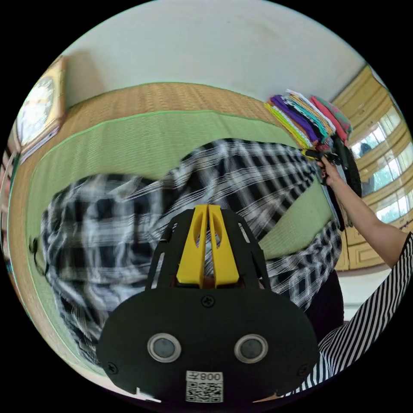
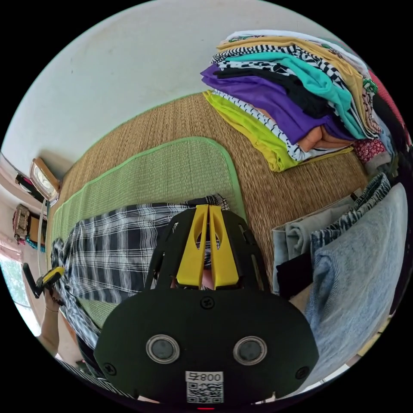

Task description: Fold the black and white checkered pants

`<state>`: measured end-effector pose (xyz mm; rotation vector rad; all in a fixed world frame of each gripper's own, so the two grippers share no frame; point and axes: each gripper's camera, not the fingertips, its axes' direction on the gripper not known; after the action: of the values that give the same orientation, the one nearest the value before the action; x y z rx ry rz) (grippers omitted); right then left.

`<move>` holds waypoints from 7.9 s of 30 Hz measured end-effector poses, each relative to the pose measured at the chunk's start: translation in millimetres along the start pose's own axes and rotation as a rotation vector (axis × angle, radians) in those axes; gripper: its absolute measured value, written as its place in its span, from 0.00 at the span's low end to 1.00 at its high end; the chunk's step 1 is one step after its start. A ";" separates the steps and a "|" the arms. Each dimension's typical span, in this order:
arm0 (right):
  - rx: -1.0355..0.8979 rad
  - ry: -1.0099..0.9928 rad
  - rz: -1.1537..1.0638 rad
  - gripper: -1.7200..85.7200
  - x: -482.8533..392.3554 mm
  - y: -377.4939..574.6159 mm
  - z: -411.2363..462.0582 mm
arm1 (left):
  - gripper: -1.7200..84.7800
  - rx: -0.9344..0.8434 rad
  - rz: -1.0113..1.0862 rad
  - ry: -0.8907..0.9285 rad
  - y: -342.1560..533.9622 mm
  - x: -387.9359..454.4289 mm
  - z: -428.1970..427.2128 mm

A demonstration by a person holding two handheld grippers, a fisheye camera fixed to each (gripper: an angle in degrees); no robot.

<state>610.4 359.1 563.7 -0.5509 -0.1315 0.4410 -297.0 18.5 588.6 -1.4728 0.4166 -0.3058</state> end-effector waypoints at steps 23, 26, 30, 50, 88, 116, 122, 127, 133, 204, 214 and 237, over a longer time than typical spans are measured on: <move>0.128 -0.064 0.092 0.02 -41.2 70.1 -19.4 | 0.02 0.128 -0.251 -0.171 34.1 -79.9 -99.7; 0.172 -0.124 0.064 0.02 -58.4 70.5 -24.6 | 0.02 0.114 -0.217 -0.134 17.1 -79.6 -96.2; 0.162 -0.059 0.012 0.02 -83.7 67.0 -18.7 | 0.02 0.010 -0.186 -0.143 -8.6 -84.2 -80.2; -0.162 -0.272 -0.625 0.02 -336.7 4.6 116.3 | 0.02 0.025 -0.269 -0.264 -5.5 -112.3 -114.4; -0.234 -0.362 -0.496 0.02 -250.4 60.1 126.5 | 0.02 0.071 -0.498 -0.307 120.5 -188.3 -180.3; -0.229 -0.353 -0.606 0.02 -345.9 -4.8 172.6 | 0.02 0.148 -0.308 -0.196 207.9 -171.8 -146.3; -0.168 -0.416 -0.563 0.02 -321.7 8.5 143.8 | 0.02 0.029 -0.284 -0.304 151.2 -199.2 -95.1; -0.145 -0.473 -0.521 0.02 -269.6 37.1 108.9 | 0.02 0.083 -0.265 -0.268 157.9 -190.1 -101.5; -0.184 -0.408 -0.364 0.02 -165.4 108.4 53.4 | 0.02 0.032 -0.196 -0.091 213.5 -150.5 -92.0; 0.082 -0.052 -0.131 0.09 43.5 83.4 -47.0 | 0.04 -0.131 0.439 0.171 -54.4 93.7 308.2; -0.120 -0.112 -0.106 0.09 47.8 37.3 4.1 | 0.02 -0.120 0.429 0.186 -78.5 95.1 342.0; 0.006 -0.002 -0.221 0.05 16.3 66.8 -48.8 | 0.02 -0.148 0.393 0.112 -83.4 77.2 377.1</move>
<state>611.9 393.9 486.9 -0.5236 -0.1912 0.2269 -54.0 313.8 683.3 -1.4836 0.8194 -0.0433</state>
